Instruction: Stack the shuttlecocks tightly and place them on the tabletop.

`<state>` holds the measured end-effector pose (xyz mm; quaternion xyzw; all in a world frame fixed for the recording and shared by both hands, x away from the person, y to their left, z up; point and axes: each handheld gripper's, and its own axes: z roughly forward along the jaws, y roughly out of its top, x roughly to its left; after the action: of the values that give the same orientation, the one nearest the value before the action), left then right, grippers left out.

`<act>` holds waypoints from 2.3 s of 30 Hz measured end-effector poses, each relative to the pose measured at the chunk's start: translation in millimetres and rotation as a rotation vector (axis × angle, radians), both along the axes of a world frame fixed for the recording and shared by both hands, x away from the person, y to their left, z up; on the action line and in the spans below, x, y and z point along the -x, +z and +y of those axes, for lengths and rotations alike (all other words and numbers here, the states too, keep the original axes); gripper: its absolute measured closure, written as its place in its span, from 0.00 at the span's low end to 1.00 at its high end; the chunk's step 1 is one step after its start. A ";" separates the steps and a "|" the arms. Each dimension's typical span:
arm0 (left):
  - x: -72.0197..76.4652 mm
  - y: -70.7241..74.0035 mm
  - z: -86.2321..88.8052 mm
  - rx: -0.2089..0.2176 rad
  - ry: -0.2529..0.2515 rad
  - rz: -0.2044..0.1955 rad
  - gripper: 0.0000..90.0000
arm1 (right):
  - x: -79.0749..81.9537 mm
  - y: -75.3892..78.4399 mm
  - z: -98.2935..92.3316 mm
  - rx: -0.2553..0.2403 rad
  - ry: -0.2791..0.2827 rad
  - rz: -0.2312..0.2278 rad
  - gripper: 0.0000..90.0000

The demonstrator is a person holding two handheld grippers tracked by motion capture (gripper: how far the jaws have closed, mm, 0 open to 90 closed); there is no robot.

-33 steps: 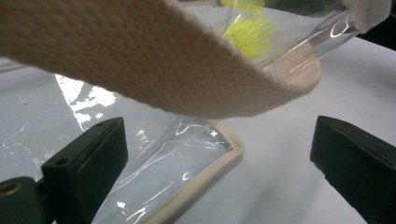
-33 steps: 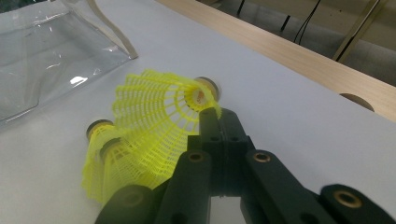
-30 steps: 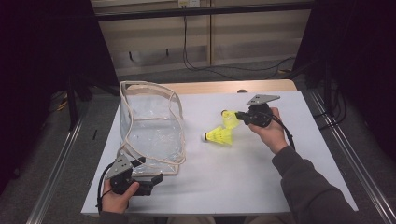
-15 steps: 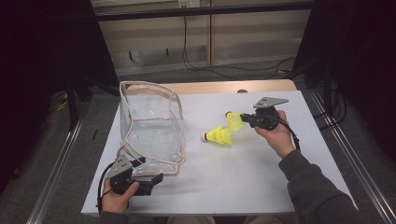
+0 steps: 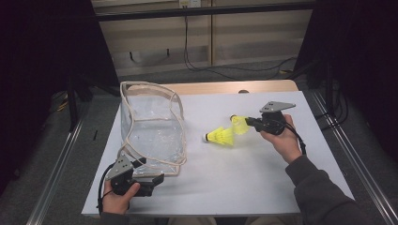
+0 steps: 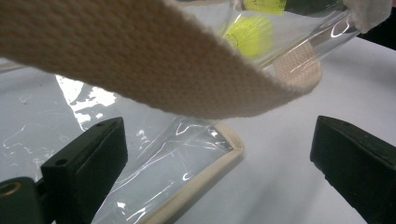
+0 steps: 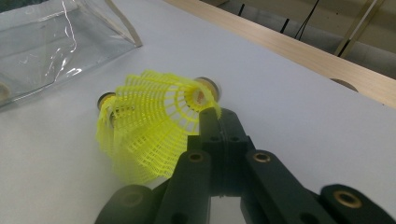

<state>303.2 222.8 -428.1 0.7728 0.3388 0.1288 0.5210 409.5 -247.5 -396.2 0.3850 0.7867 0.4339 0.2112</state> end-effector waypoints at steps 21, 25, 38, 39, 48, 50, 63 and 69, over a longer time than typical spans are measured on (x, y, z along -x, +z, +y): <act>0.1 0.0 -0.2 0.001 0.001 0.000 0.04 | 12.0 -5.9 -10.6 -0.004 0.000 -0.009 1.00; 0.1 -0.1 -0.2 0.000 0.002 0.000 0.04 | 14.6 -7.3 -12.3 -0.004 0.000 -0.010 1.00; 0.1 0.1 -0.1 -0.001 0.000 0.001 0.04 | 22.5 -13.4 -13.3 0.011 0.013 -0.010 1.00; 0.1 0.0 -0.1 -0.002 0.000 0.001 0.04 | 23.3 -14.1 -13.3 0.010 0.015 -0.009 1.00; 0.2 0.1 -0.3 -0.002 0.001 0.001 0.04 | 27.9 -18.3 -14.6 0.006 0.018 -0.007 1.00; 0.2 0.1 -0.3 -0.002 0.001 0.001 0.04 | 28.7 -19.3 -14.0 0.007 0.022 -0.007 1.00; 0.2 0.2 -0.2 -0.001 0.001 0.002 0.04 | 32.8 -22.6 -13.9 0.017 0.027 -0.007 1.00; 0.1 0.1 -0.3 0.000 0.002 0.001 0.04 | 34.9 -24.0 -14.8 0.018 0.027 -0.006 1.00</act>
<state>303.0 222.5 -427.9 0.7725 0.3397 0.1289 0.5208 374.6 -262.4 -420.2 0.3713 0.7949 0.4310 0.2111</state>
